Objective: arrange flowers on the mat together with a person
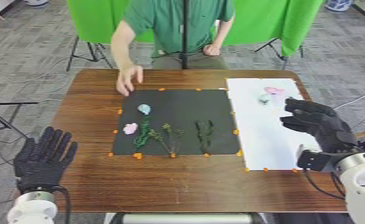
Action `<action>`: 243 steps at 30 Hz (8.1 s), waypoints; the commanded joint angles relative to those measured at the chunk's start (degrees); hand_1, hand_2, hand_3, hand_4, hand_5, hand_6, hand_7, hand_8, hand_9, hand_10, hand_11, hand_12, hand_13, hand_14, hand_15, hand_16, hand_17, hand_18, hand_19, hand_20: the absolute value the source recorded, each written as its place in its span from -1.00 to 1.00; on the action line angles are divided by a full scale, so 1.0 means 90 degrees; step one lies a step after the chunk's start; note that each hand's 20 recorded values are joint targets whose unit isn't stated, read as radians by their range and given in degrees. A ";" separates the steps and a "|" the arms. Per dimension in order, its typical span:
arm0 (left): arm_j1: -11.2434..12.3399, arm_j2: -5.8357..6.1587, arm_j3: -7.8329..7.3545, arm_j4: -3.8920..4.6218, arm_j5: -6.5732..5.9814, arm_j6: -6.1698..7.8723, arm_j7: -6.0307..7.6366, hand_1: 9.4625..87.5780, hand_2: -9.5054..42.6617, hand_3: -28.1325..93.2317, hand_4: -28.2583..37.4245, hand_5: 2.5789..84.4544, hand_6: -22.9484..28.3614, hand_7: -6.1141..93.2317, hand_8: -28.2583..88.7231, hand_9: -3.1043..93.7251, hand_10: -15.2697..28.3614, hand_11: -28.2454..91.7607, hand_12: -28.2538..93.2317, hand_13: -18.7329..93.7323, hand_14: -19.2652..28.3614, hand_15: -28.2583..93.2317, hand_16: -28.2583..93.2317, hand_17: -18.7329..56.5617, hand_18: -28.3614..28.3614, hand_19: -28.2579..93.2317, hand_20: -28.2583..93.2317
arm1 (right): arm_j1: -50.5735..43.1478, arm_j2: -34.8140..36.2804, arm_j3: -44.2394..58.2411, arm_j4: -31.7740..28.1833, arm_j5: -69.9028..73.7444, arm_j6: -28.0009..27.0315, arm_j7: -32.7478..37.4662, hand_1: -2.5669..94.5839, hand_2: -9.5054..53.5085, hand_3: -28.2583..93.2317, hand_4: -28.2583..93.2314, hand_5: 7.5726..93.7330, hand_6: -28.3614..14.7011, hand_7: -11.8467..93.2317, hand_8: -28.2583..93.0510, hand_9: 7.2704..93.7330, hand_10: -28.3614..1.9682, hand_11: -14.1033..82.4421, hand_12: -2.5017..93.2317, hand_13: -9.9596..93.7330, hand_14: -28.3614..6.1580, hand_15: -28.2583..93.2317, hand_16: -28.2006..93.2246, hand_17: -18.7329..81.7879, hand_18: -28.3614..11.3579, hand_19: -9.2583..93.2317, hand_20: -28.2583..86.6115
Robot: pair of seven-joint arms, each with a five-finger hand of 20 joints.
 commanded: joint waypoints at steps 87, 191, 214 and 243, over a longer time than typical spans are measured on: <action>-0.0097 -0.0030 0.0154 0.0143 -0.0098 0.0055 0.0031 -0.50 0.02 0.72 -1.00 0.21 0.23 -0.51 -0.71 0.02 0.35 -0.12 -0.42 -0.05 0.51 0.14 -0.70 -0.68 0.58 0.20 -0.35 | 0.6002 0.0431 -0.6595 0.2214 -0.6488 0.0199 -0.0391 0.22 -0.88 0.50 -1.00 0.36 0.55 0.08 -0.67 0.58 0.45 -0.53 -0.32 0.25 0.19 -0.21 -0.12 -0.30 -0.40 0.01 -0.23; 0.0075 -0.0096 0.0123 0.0043 -0.0469 0.0276 0.0161 -0.47 0.00 0.72 -1.00 0.23 0.22 -0.48 -0.72 0.04 0.36 -0.09 -0.42 -0.03 0.51 0.17 -0.71 -0.67 0.58 0.21 -0.34 | -0.0692 -0.0356 0.0598 0.0285 0.0309 0.0215 -0.1042 -0.03 -0.95 0.78 -1.00 -0.05 0.41 -0.34 -0.79 0.02 0.34 -0.49 -0.63 0.12 0.08 -0.24 -0.12 -0.38 -0.45 -0.02 -0.24; 0.0128 -0.0097 0.0142 0.0028 -0.0487 0.0262 0.0166 -0.47 0.01 0.72 -1.00 0.23 0.22 -0.48 -0.72 0.04 0.36 -0.10 -0.41 -0.03 0.51 0.17 -0.71 -0.66 0.58 0.21 -0.34 | -0.0652 -0.0212 0.0204 0.0256 0.0072 0.0565 -0.0987 -0.02 -0.94 0.77 -1.00 -0.03 0.42 -0.32 -0.80 0.04 0.36 -0.48 -0.64 0.13 0.09 -0.23 -0.12 -0.38 -0.45 -0.02 -0.22; 0.0057 -0.0041 0.0231 0.0088 -0.0595 0.0245 0.0188 -0.48 0.02 0.72 -1.00 0.23 0.22 -0.48 -0.72 0.04 0.35 -0.10 -0.41 -0.03 0.51 0.17 -0.71 -0.66 0.58 0.21 -0.34 | -0.0168 0.0207 -0.0186 0.0351 -0.1553 0.0985 -0.0495 -0.03 -0.93 0.78 -1.00 -0.04 0.41 -0.33 -0.80 0.03 0.34 -0.48 -0.64 0.12 0.08 -0.22 -0.13 -0.38 -0.46 -0.01 -0.23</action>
